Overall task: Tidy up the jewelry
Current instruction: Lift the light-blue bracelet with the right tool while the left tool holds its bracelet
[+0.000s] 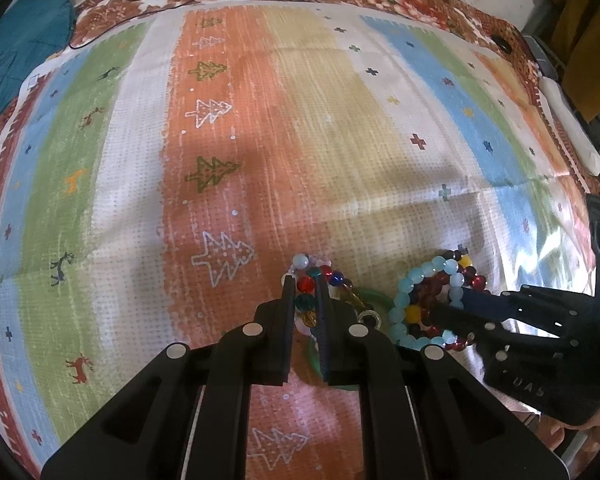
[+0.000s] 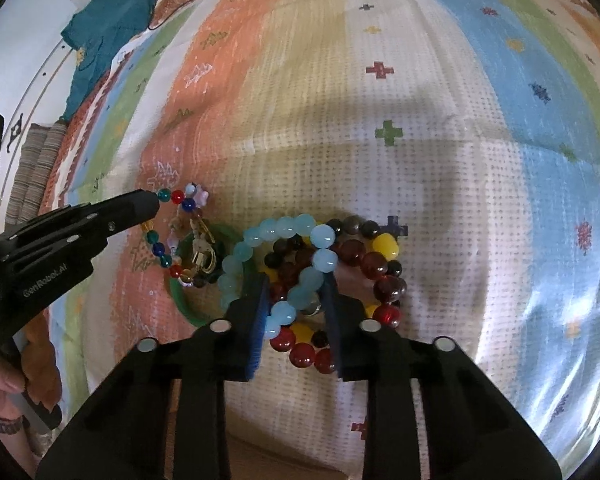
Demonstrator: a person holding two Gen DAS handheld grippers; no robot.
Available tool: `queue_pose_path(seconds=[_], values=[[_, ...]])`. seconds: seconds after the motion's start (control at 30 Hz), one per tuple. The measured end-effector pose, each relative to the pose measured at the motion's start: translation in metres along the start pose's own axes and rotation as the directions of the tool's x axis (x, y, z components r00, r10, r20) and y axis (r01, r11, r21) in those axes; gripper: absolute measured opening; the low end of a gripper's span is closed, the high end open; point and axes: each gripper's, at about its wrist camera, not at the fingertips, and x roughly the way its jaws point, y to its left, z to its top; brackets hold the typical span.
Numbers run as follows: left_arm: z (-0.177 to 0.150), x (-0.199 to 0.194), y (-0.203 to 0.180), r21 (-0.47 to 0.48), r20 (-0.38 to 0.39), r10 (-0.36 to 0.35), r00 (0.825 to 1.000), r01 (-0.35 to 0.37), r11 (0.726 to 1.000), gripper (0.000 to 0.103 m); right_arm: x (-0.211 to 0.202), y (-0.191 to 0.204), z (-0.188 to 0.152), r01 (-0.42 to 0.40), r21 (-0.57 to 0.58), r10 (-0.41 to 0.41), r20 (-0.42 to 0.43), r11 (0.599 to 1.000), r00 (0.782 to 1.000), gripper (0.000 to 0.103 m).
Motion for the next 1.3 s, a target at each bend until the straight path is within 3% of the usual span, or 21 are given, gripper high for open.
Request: queue_pose_path(seconds=[0.1,0.57,0.73,1.2,1.3], values=[[0.0,0.0,-0.002,0.008,0.0,0.003,1.0,-0.003,1.0,0.009,-0.002,-0.001,0.0,0.013,0.0,-0.013,0.006,1.0,1.0,0.012],[-0.004,-0.006,-0.005,0.019,0.006,0.017,1.0,-0.018,1.0,0.009,-0.011,0.005,-0.003,0.02,-0.022,-0.02,0.037,1.0,0.999,0.012],[-0.006,-0.021,-0.008,0.005,0.051,0.037,0.998,-0.037,0.999,0.009,-0.028,0.012,-0.003,0.045,-0.054,-0.04,0.086,0.998,0.996,0.012],[-0.019,-0.065,-0.021,0.014,0.114,0.065,0.991,-0.067,0.998,0.009,-0.079,0.03,-0.017,0.182,-0.131,-0.147,0.24,0.974,0.959,0.012],[-0.022,-0.073,-0.024,0.014,0.123,0.069,0.99,-0.071,0.997,0.009,-0.089,0.03,-0.021,0.239,-0.127,-0.195,0.289,0.963,0.937,0.012]])
